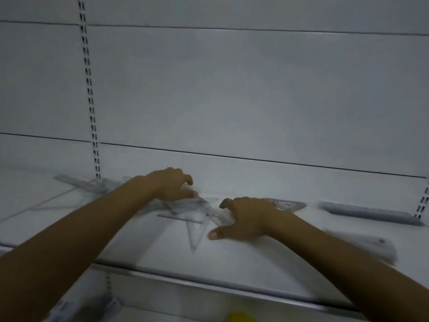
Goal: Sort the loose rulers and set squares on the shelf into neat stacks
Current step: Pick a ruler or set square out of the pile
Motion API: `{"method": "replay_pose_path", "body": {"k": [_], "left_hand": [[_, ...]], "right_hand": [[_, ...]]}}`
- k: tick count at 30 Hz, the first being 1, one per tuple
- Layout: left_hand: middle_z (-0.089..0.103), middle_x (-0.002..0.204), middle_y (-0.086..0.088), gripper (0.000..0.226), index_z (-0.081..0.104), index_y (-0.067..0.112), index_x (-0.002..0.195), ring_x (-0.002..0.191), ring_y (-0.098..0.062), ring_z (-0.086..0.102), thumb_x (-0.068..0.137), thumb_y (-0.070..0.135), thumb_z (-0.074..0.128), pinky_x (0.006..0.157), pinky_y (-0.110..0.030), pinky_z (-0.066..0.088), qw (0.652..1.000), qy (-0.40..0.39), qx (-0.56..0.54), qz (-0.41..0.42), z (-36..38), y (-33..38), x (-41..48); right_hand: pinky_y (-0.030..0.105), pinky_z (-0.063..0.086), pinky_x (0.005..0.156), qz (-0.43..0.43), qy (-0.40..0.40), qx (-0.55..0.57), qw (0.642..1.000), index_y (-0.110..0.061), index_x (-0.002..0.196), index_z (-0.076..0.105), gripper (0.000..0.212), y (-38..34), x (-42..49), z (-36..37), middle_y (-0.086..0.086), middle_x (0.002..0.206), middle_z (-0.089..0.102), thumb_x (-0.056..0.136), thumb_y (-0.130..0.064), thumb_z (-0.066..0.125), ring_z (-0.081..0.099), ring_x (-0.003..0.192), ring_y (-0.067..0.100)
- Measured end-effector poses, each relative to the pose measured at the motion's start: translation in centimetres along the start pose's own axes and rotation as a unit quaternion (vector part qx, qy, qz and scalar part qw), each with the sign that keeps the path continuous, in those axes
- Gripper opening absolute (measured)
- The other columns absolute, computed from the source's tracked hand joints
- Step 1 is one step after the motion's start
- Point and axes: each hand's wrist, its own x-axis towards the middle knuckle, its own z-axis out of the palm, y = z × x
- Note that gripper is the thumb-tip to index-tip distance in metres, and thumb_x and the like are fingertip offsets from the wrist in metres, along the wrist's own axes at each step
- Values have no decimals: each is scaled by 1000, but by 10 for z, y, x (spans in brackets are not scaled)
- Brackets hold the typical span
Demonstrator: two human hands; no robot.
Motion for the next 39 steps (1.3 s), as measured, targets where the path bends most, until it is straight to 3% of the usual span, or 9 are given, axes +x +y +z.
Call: {"method": "replay_pose_path", "body": {"k": [3,5,9,15,20,26,32,37,39], "left_hand": [[31,151,-5,123,28,29,145,135,-26,33,45,100,27,112,-42,28,996,-35,-80,-28,20,-54,-24],[19,156,-3,134,16,27,149,142,-24,22,39,101,30,116,-41,20,992,-65,-105,-24,34,-75,-37],[28,153,-1,121,23,33,147,138,-24,30,45,98,25,113,-46,26,994,-24,-97,35,51,-85,-37],[63,112,4,41,60,35,113,103,-19,57,80,56,47,87,-39,47,965,136,-128,182,60,-74,-21],[66,106,1,38,66,23,111,98,-17,59,87,42,42,83,-35,48,909,240,-236,248,63,-67,-30],[66,111,2,39,67,19,113,100,-14,58,92,41,42,87,-34,48,849,304,-333,276,64,-63,-25],[71,103,4,29,66,19,113,95,-9,67,96,32,47,83,-33,55,736,415,-480,234,41,-63,-32],[69,103,6,20,61,23,108,98,-10,68,97,18,46,86,-26,54,585,408,-678,174,21,-65,-42],[69,105,3,19,60,21,108,97,-12,68,98,20,44,82,-25,55,542,391,-729,149,17,-65,-44]], "right_hand": [[31,37,87,36,26,20,999,-24,135,41,74,-20,23,6,3,133,52,81,-74,44,50,119,23],[31,38,84,65,47,40,996,-23,129,48,63,-34,37,9,3,128,56,84,-68,46,52,115,23],[31,42,83,120,67,58,989,-22,123,53,49,-53,57,9,1,121,60,87,-55,53,56,108,22],[29,49,81,179,166,235,941,-22,111,60,29,-58,61,30,2,102,64,84,-31,68,59,88,16],[20,42,60,187,301,348,868,-19,90,66,13,-58,49,35,8,71,65,82,-8,67,55,61,13],[17,42,61,136,337,320,875,-23,98,65,15,-70,49,34,-5,79,65,84,-24,67,59,71,8],[19,42,86,51,283,251,924,-33,131,48,57,-88,59,20,-12,121,57,79,-44,69,53,100,2],[27,38,101,38,290,205,934,-29,141,36,69,-108,84,5,-9,139,48,81,-49,64,47,120,8],[29,42,99,24,308,229,923,-25,134,46,57,-115,95,2,-7,131,55,84,-44,64,53,114,10]]}}
